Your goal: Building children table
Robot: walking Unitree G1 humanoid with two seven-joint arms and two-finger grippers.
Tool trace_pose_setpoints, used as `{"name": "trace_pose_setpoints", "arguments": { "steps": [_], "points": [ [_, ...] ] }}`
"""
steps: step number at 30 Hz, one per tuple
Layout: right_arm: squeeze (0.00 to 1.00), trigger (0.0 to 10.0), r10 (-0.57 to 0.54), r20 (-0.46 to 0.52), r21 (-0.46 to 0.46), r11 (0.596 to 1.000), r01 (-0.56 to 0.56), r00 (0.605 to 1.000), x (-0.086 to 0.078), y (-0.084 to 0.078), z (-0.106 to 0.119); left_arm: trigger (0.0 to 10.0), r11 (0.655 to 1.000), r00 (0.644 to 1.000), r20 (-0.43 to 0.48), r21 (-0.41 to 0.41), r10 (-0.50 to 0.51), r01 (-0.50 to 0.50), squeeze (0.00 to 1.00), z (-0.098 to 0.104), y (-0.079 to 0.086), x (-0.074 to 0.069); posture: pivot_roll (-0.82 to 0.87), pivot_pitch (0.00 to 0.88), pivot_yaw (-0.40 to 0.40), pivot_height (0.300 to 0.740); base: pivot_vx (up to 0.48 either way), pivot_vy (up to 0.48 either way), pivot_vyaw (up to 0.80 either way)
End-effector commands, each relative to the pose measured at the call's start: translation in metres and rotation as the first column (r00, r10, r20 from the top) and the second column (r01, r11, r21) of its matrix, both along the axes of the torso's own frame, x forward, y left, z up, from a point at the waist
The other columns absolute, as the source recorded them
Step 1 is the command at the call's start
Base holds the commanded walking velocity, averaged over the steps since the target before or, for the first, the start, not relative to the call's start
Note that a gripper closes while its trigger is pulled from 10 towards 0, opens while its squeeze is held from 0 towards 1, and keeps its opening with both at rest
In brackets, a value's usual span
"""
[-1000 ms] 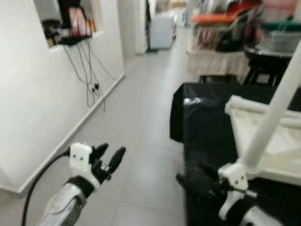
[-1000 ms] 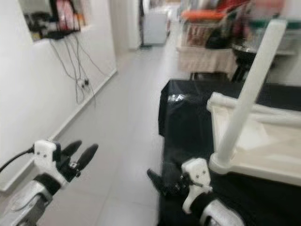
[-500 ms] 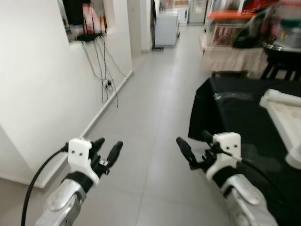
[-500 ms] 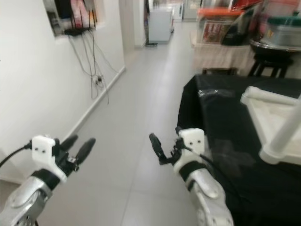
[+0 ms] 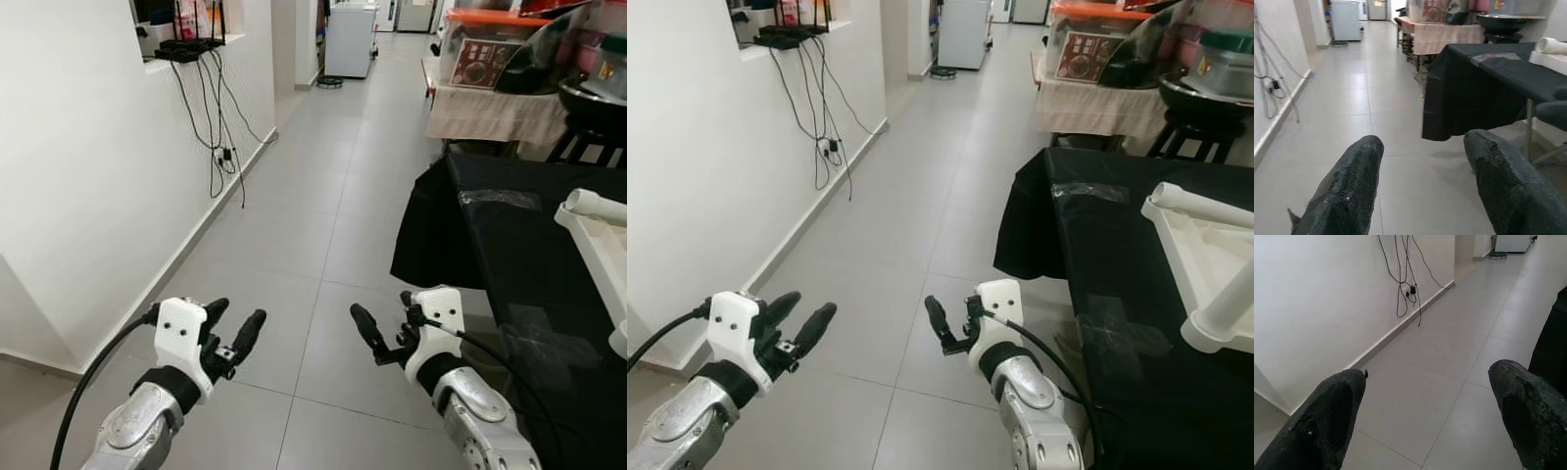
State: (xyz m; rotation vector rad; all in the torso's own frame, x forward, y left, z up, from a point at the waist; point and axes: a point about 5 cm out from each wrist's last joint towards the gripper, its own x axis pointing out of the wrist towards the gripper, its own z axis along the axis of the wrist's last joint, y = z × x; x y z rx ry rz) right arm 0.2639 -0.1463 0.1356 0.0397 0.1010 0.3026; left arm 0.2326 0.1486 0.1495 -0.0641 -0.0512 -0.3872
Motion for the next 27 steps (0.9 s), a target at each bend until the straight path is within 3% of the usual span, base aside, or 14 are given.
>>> {"name": "trace_pose_setpoints", "arguments": {
  "steps": [1, 21, 27],
  "points": [
    [0.00, 10.0, 0.009, 0.001, 0.043, 0.999, -0.009, 1.000, 0.0030, 0.0031, -0.0016, 10.0, 1.000, 1.000, -0.006, -0.021, -0.003, 0.003, 0.00, -0.0029, 0.0002, 0.0016, -0.01, 0.000, -0.017, 0.740, 0.000, 0.000, 0.00],
    [0.00, 10.0, 0.016, 0.008, 0.099, 0.995, -0.017, 1.000, 0.0074, 0.0042, -0.0002, 10.0, 0.998, 1.000, 0.001, -0.062, -0.016, 0.016, 0.00, -0.0001, -0.0004, 0.0037, -0.01, 0.000, -0.017, 0.740, 0.000, 0.000, 0.00],
    [0.00, 10.0, 0.019, 0.008, 0.111, 0.994, -0.020, 1.000, 0.0081, 0.0043, 0.0001, 10.0, 0.998, 1.000, 0.001, -0.067, -0.021, 0.021, 0.00, 0.0004, -0.0003, 0.0039, -0.01, 0.000, -0.015, 0.740, 0.244, 0.000, 0.00]
  ]
}}
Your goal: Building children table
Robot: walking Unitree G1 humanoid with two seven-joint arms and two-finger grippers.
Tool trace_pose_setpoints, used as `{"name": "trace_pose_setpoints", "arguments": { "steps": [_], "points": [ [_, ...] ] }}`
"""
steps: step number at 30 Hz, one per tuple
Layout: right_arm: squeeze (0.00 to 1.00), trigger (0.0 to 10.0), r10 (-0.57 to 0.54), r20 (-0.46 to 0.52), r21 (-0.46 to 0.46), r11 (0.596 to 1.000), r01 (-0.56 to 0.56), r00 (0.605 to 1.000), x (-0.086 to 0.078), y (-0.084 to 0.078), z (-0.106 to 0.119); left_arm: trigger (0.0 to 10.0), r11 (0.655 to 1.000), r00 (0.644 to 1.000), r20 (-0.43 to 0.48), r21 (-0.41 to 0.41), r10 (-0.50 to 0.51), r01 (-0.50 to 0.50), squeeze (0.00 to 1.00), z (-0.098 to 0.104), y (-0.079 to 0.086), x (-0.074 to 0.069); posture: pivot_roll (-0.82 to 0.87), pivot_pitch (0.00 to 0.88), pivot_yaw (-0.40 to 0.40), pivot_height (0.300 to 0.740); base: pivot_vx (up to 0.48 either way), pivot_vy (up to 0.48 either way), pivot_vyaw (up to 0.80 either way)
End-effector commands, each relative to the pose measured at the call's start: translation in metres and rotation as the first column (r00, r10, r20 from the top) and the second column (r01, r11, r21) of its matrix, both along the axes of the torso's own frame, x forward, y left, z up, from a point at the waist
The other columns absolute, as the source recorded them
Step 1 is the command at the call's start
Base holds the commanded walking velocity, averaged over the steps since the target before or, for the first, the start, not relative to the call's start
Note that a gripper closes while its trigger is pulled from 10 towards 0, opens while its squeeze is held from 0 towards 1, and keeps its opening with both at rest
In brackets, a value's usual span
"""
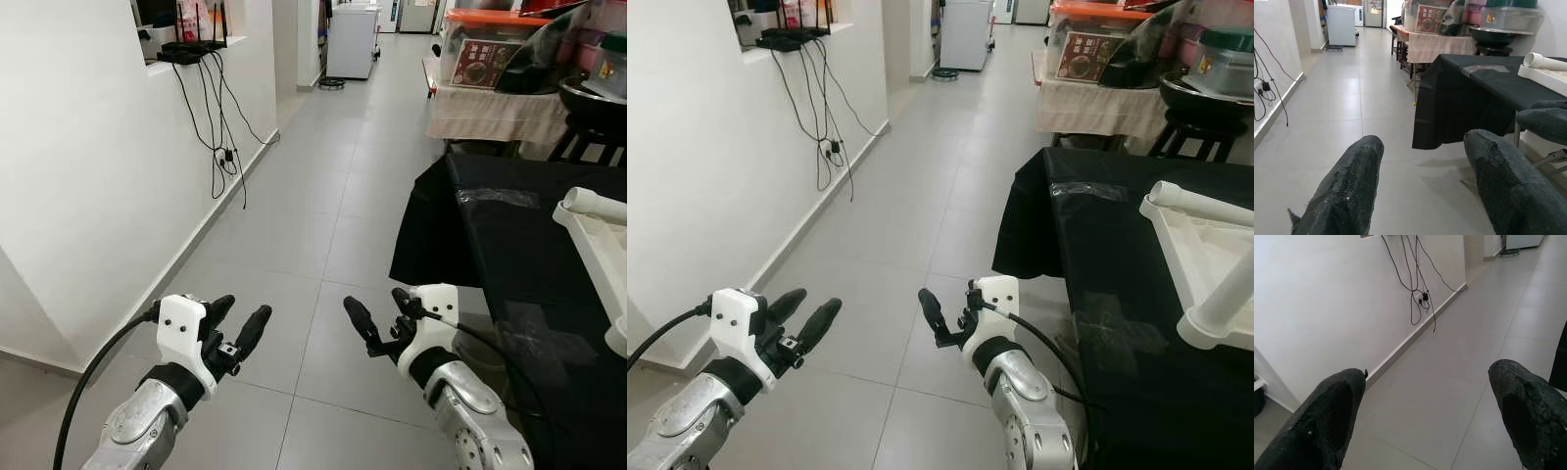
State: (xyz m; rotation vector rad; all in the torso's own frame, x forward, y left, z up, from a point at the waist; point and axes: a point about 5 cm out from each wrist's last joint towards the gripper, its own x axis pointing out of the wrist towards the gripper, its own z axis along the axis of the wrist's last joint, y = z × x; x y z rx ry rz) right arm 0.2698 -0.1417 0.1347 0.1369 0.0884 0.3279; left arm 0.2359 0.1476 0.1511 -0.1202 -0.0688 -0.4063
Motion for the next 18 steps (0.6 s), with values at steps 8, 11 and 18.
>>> {"name": "trace_pose_setpoints", "arguments": {
  "steps": [8, 11, 18],
  "points": [
    [0.00, 10.0, 0.002, 0.007, 0.022, 1.000, -0.002, 1.000, 0.0019, -0.0001, 0.0013, 10.0, 1.000, 1.000, -0.008, -0.012, -0.007, 0.007, 0.00, -0.0006, 0.0009, 0.0002, -0.01, 0.000, -0.014, 0.740, 0.252, 0.000, 0.00],
    [0.00, 10.0, 0.002, 0.006, 0.022, 1.000, -0.002, 1.000, 0.0019, -0.0002, 0.0012, 10.0, 1.000, 1.000, -0.008, -0.012, -0.008, 0.008, 0.00, -0.0005, 0.0008, 0.0002, -0.01, 0.000, -0.014, 0.740, 0.254, 0.000, 0.00],
    [0.00, 10.0, 0.004, 0.004, 0.026, 1.000, -0.004, 1.000, 0.0023, -0.0001, 0.0010, 10.0, 1.000, 1.000, -0.008, -0.014, -0.010, 0.010, 0.00, -0.0004, 0.0009, 0.0007, -0.01, 0.000, -0.013, 0.740, 0.263, 0.000, 0.00]
  ]
}}
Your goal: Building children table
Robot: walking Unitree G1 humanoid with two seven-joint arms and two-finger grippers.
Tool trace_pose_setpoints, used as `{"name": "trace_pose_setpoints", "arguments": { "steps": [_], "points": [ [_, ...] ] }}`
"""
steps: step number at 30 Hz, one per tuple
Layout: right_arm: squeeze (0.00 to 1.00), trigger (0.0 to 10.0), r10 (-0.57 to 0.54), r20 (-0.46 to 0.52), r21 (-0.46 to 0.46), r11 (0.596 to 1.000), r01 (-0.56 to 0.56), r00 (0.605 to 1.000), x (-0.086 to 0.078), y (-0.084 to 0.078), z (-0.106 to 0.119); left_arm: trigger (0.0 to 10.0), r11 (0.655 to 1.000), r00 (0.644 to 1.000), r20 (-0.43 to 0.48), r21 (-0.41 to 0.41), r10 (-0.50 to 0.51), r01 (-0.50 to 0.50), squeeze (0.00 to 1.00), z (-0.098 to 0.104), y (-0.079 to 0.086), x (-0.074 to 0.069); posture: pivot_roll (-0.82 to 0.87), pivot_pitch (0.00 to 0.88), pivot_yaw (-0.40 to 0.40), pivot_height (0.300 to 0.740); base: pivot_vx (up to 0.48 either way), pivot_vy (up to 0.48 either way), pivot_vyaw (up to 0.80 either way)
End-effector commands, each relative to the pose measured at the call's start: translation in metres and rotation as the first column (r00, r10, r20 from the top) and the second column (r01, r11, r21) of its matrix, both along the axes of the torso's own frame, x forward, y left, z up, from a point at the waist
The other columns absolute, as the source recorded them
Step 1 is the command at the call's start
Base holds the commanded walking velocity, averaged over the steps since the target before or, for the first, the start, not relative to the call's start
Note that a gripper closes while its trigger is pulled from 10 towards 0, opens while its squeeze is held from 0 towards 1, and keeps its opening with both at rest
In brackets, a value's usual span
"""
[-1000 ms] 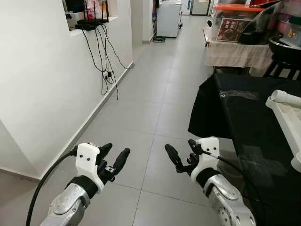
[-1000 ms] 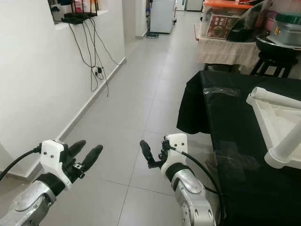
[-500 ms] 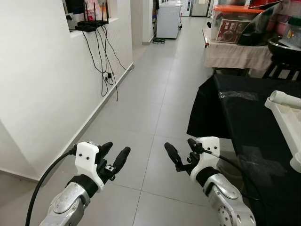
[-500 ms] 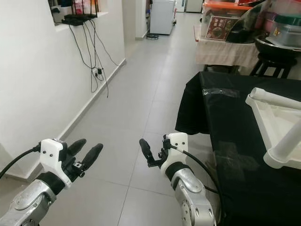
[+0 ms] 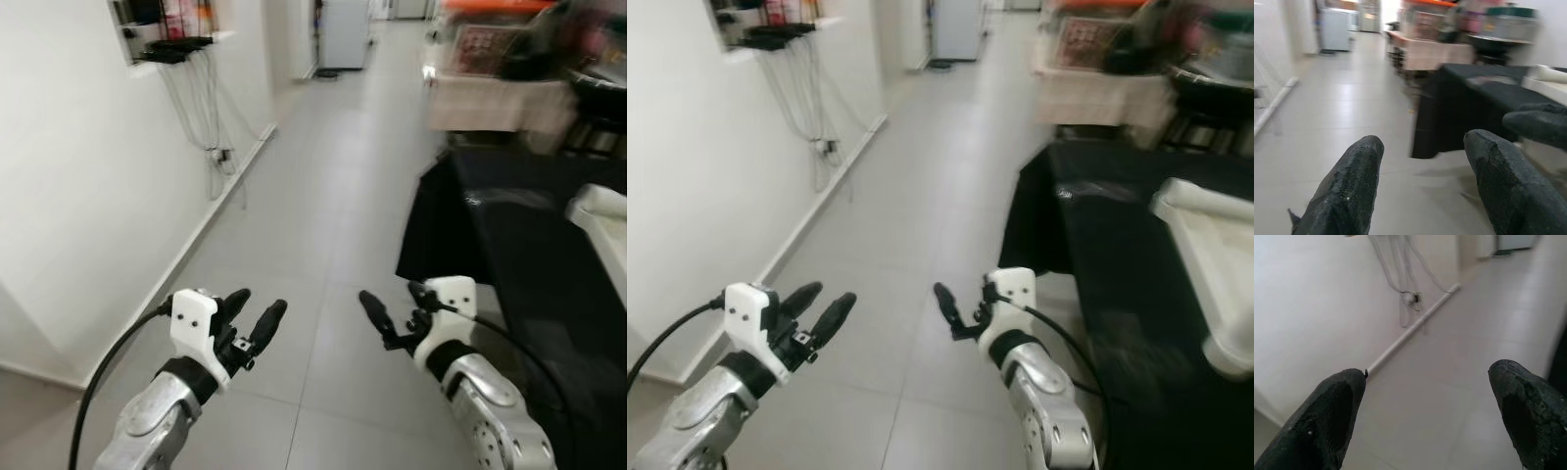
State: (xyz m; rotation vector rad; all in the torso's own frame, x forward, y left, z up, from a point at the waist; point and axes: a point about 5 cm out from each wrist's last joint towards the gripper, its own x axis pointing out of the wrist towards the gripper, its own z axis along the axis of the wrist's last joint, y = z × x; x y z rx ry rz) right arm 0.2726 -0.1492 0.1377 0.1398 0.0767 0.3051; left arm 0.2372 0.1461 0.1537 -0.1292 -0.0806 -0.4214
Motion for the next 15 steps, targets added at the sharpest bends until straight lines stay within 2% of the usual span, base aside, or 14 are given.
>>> {"name": "trace_pose_setpoints", "arguments": {
  "steps": [1, 15],
  "points": [
    [0.00, 10.0, 0.028, -0.005, 0.023, 0.999, -0.028, 1.000, -0.0005, 0.0075, -0.0019, 10.0, 1.000, 1.000, -0.018, -0.003, 0.004, -0.004, 0.00, -0.0030, 0.0024, -0.0004, -0.01, 0.000, -0.013, 0.740, 0.266, 0.000, 0.00],
    [0.00, 10.0, 0.030, -0.007, 0.028, 0.999, -0.030, 1.000, 0.0002, 0.0074, -0.0019, 10.0, 1.000, 1.000, -0.017, -0.005, 0.000, -0.001, 0.00, -0.0027, 0.0024, 0.0002, -0.01, 0.000, -0.012, 0.740, 0.267, 0.000, 0.00]
  ]
}}
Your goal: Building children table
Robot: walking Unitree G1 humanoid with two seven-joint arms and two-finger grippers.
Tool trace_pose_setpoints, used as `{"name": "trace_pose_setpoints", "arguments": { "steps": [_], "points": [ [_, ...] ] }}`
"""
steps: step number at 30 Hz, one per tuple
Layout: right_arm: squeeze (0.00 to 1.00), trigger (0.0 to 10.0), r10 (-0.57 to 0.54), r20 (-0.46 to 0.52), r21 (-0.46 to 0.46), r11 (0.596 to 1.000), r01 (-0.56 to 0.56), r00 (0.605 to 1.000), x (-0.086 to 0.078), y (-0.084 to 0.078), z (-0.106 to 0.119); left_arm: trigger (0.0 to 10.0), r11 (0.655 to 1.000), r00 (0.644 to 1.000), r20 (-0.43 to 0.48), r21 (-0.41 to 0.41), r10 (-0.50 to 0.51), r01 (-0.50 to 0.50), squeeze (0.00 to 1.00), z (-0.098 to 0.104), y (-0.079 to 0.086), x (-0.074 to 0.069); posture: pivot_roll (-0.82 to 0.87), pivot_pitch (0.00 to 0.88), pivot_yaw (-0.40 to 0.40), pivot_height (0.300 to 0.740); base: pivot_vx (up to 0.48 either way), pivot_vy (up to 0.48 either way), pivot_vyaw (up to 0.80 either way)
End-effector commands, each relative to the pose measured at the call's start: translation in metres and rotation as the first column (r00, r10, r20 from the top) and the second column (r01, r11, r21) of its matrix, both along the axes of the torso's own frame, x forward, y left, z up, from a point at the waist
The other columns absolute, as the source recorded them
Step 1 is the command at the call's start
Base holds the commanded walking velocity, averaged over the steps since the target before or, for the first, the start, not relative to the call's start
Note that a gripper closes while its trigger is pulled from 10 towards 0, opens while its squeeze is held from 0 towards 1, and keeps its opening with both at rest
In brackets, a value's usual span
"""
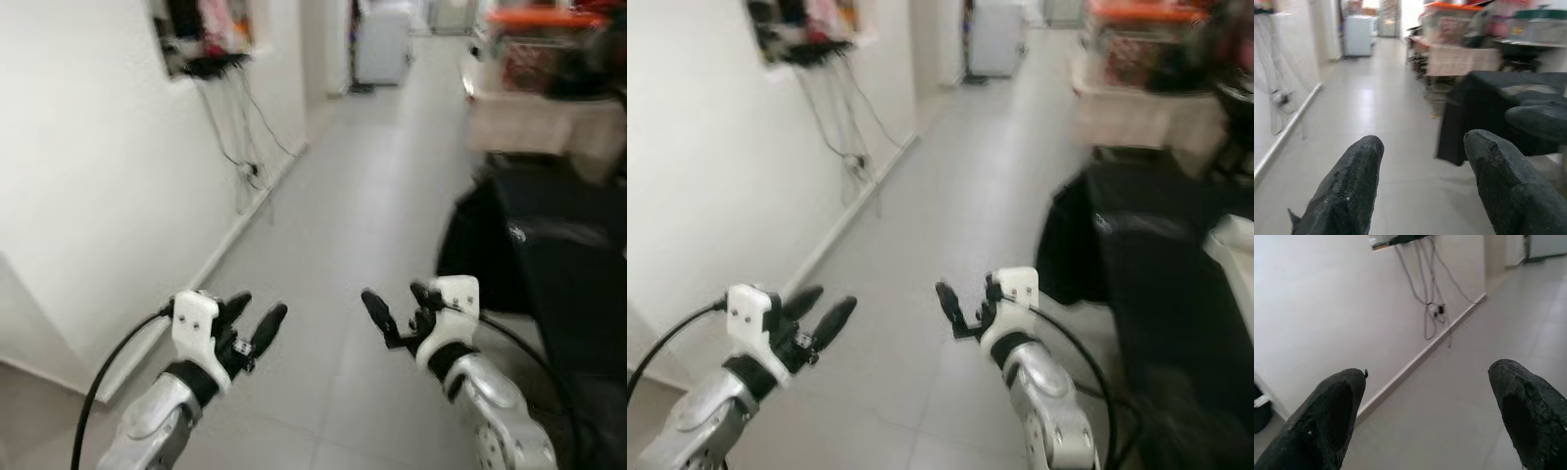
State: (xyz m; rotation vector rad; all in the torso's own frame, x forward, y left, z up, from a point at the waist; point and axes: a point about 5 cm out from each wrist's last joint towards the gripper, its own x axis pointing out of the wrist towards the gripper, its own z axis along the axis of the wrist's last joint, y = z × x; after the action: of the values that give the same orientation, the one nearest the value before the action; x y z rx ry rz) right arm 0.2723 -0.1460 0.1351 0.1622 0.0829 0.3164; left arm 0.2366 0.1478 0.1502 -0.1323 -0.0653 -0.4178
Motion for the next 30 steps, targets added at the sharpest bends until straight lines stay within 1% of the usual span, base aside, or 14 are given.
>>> {"name": "trace_pose_setpoints", "arguments": {
  "steps": [1, 27, 30],
  "points": [
    [0.00, 10.0, 0.019, 0.002, 0.008, 1.000, -0.019, 1.000, 0.0006, 0.0043, 0.0007, 10.0, 1.000, 1.000, -0.001, -0.005, -0.002, 0.002, 0.00, 0.0008, 0.0008, 0.0008, -0.01, 0.000, -0.012, 0.740, 0.266, 0.000, 0.00],
    [0.00, 10.0, 0.019, -0.003, 0.017, 1.000, -0.019, 1.000, 0.0008, 0.0037, -0.0012, 10.0, 1.000, 1.000, -0.003, -0.008, -0.010, 0.010, 0.00, -0.0006, 0.0002, 0.0008, -0.01, 0.000, -0.016, 0.740, 0.265, 0.000, 0.00],
    [0.00, 10.0, 0.022, -0.013, 0.011, 1.000, -0.022, 1.000, 0.0008, 0.0038, -0.0025, 10.0, 1.000, 1.000, -0.004, -0.008, -0.012, 0.012, 0.00, -0.0010, 0.0001, 0.0006, -0.01, 0.000, -0.015, 0.740, 0.261, 0.000, -0.54]
  ]
}}
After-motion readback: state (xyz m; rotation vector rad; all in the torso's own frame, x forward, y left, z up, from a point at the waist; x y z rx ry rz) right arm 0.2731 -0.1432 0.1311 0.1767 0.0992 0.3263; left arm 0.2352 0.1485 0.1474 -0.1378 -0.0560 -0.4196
